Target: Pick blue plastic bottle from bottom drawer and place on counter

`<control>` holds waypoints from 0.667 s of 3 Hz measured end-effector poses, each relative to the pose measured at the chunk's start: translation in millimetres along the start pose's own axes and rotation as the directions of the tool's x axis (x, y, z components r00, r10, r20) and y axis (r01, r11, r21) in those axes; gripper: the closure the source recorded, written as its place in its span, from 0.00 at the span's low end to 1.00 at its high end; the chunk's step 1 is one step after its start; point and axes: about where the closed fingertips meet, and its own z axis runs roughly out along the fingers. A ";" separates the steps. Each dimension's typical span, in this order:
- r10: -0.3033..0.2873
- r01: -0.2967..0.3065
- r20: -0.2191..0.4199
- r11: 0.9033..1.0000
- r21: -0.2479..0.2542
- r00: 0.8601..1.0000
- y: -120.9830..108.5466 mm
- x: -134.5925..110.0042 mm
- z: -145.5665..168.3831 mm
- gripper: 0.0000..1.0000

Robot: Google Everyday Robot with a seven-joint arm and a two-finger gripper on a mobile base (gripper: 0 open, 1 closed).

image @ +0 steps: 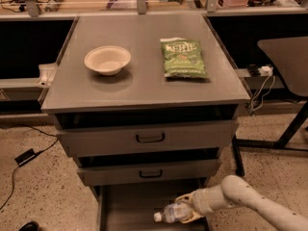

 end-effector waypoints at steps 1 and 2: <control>-0.104 0.100 0.047 0.991 0.089 0.993 -5.4 -79.4 -106.6 1.00; -0.151 0.148 0.010 0.978 0.145 0.989 -13.9 -130.5 -193.0 1.00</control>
Offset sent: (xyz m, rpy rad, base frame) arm -0.0357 -0.0743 0.3391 0.0304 -0.2947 -0.0026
